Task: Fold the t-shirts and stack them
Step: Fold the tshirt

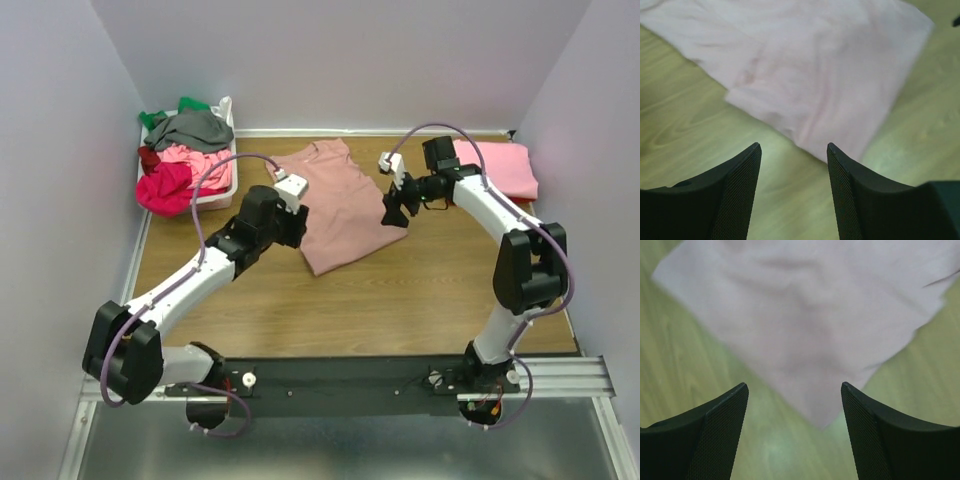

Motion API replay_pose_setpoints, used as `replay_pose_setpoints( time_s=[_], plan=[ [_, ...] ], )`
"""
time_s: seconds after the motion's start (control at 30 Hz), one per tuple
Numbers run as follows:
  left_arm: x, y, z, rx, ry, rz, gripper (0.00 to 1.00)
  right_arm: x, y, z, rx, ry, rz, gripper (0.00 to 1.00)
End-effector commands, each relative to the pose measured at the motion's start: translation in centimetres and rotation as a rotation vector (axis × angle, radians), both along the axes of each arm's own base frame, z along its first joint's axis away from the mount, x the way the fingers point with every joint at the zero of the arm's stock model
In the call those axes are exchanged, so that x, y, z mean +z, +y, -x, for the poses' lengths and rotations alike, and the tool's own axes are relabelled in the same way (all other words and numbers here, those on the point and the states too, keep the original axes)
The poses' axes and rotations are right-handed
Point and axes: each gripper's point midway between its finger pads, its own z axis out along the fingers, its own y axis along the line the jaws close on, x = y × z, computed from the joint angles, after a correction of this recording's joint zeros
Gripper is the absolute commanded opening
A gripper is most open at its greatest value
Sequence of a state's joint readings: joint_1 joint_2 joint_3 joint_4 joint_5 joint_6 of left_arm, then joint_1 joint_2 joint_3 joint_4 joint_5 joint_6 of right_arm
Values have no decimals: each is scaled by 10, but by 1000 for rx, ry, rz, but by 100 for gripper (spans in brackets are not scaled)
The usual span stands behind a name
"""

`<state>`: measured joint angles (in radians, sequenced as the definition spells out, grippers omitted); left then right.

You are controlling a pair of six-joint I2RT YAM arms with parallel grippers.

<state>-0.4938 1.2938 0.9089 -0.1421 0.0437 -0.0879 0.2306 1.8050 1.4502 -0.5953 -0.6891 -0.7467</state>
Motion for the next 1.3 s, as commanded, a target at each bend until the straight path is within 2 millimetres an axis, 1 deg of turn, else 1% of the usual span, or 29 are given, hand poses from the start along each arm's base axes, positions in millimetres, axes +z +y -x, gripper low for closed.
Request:
replay_pose_setpoints(
  time_s=[0.0,0.03,0.07,0.13,0.17,0.2,0.27,0.3,0.33,0.37,0.4,0.43,0.5,0.57,0.63,0.67,0.73,0.77,0.83,0.87,0.9,0.97,1.0,1.07,1.1,1.13,1.17,1.2,1.27],
  plan=[
    [34,-21,25,-142,-217,-59,63,-16,-26,26,108,-12,30,82],
    [41,-31,34,-211,-313,-133,64,-11,-31,18,68,-2,23,82],
    [56,-30,38,-224,-427,-135,64,-17,-39,13,-11,67,10,82],
    [66,-34,46,-284,-541,-147,69,-26,-47,3,-99,136,15,82],
    [70,-35,50,-324,-610,-156,70,-25,-46,-2,-153,179,-6,82],
    [70,-39,53,-356,-624,-154,69,-41,-49,-5,-190,234,6,81],
    [64,-47,59,-422,-613,-154,68,-52,-49,-11,-255,302,-1,78],
    [54,-54,67,-486,-579,-157,68,-66,-50,-11,-320,375,8,76],
    [48,-57,71,-514,-564,-164,67,-72,-51,-14,-349,397,11,75],
    [35,-59,78,-540,-540,-189,67,-76,-51,-16,-379,423,6,74],
    [30,-58,79,-532,-534,-208,67,-88,-53,-17,-403,453,19,73],
    [27,-58,82,-532,-536,-223,67,-91,-53,-19,-416,463,20,72],
    [28,-56,88,-528,-559,-243,67,-95,-54,-22,-445,478,25,71],
    [38,-54,91,-519,-592,-230,67,-103,-59,-25,-479,481,46,70],
    [43,-52,92,-521,-624,-236,67,-109,-60,-24,-488,489,62,69],
    [43,-51,94,-530,-636,-235,67,-113,-61,-21,-493,504,65,67],
    [40,-50,97,-556,-656,-253,67,-119,-58,-10,-475,543,53,62],
    [40,-51,99,-570,-667,-256,67,-118,-56,-6,-467,553,45,55],
    [41,-51,100,-581,-680,-262,67,-120,-52,8,-442,593,25,47],
    [43,-51,100,-591,-705,-285,67,-125,-51,20,-433,627,28,44],
    [44,-51,99,-598,-717,-294,67,-123,-51,26,-414,631,30,34],
    [47,-52,97,-605,-737,-317,68,-124,-52,43,-393,672,45,23],
    [49,-53,95,-609,-743,-333,68,-123,-55,52,-382,674,56,10],
    [50,-55,94,-624,-747,-344,68,-122,-60,66,-385,683,80,2],
    [49,-58,94,-645,-741,-351,67,-127,-63,82,-381,706,99,1],
    [49,-60,96,-660,-742,-347,67,-118,-65,88,-382,686,101,1],
    [47,-62,99,-681,-739,-343,66,-117,-66,96,-372,685,106,1],
    [46,-64,100,-694,-740,-340,66,-121,-69,116,-367,719,118,1],
    [45,-68,107,-727,-748,-327,66,-112,-71,136,-348,725,126,3]
  ],
)
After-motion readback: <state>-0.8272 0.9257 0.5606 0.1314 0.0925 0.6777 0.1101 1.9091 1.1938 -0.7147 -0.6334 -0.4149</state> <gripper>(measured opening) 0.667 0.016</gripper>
